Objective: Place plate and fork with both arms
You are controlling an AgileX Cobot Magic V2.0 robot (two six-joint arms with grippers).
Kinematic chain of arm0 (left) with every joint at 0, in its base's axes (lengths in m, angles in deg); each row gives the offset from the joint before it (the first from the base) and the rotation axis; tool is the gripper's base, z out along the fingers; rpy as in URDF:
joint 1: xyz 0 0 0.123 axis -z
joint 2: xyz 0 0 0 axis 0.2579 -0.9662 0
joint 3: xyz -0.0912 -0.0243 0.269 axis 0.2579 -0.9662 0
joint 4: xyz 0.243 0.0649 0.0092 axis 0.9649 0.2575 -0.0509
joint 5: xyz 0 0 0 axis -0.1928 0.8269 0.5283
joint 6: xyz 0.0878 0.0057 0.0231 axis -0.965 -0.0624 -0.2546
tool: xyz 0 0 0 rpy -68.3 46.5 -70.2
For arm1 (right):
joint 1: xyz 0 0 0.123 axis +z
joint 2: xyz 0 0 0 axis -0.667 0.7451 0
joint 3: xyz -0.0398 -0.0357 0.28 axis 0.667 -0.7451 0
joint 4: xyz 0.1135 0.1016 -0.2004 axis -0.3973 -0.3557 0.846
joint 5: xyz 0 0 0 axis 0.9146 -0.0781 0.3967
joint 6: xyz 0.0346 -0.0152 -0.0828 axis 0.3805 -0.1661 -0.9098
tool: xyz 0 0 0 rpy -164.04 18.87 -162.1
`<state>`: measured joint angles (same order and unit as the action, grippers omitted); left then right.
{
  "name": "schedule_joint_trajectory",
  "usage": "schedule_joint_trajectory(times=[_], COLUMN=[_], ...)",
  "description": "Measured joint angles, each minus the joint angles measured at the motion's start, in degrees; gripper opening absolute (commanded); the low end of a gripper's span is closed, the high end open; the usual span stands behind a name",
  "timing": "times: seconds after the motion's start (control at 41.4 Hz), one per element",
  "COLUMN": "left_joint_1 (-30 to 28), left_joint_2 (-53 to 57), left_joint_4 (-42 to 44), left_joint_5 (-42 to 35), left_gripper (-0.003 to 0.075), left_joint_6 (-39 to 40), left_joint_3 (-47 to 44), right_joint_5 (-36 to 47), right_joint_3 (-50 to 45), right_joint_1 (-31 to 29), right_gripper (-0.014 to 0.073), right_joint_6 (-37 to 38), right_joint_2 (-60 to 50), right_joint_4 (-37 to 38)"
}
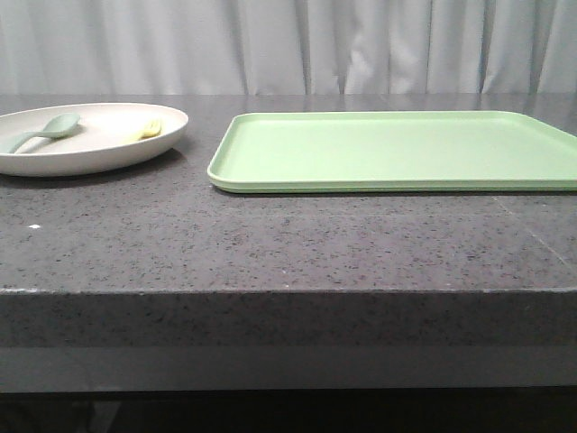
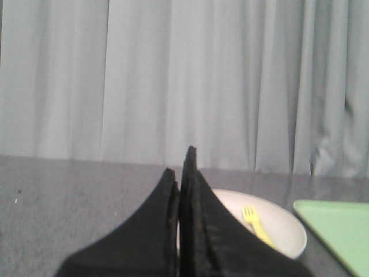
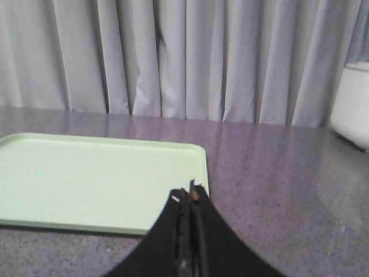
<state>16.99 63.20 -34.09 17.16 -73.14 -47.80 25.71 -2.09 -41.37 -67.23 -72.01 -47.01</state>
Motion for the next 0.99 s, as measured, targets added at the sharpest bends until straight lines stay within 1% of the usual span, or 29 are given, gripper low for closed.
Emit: schedule_joint_trajectory(times=[0.145,0.242,0.459,0.628,0.701,0.749,0.991], left_joint_1=[0.0,0.0,0.0,0.0,0.0,0.0,0.0], left_joint_2=[0.0,-1.2,-11.9,-23.5,-27.4,-29.9,-37.7], left_joint_4=[-0.1,-0.2,-0.3,-0.3,-0.3,-0.3,-0.3], left_joint_5=[2.1,6.5,21.6,36.4,40.3,41.5,43.0], left_gripper=[-0.0018,-0.0018,-0.0018,-0.0018,-0.0018,-0.0018,-0.0018], left_joint_6=[0.0,0.0,0.0,0.0,0.0,0.0,0.0], left_joint_3=[7.2,13.7,29.3,40.1,42.2,42.7,43.1], right_joint_5=[-6.3,-11.2,-21.7,-26.1,-26.7,-27.1,-30.3], right_joint_3=[8.7,15.3,29.8,37.1,38.4,38.5,38.6], right_joint_1=[0.0,0.0,0.0,0.0,0.0,0.0,0.0], right_gripper=[-0.0067,-0.0067,-0.0067,-0.0067,-0.0067,-0.0067,-0.0067], right_joint_6=[0.0,0.0,0.0,0.0,0.0,0.0,0.0], right_joint_2=[0.4,3.6,15.8,25.0,28.1,29.9,37.0], right_joint_4=[0.0,0.0,0.0,0.0,0.0,0.0,0.0])
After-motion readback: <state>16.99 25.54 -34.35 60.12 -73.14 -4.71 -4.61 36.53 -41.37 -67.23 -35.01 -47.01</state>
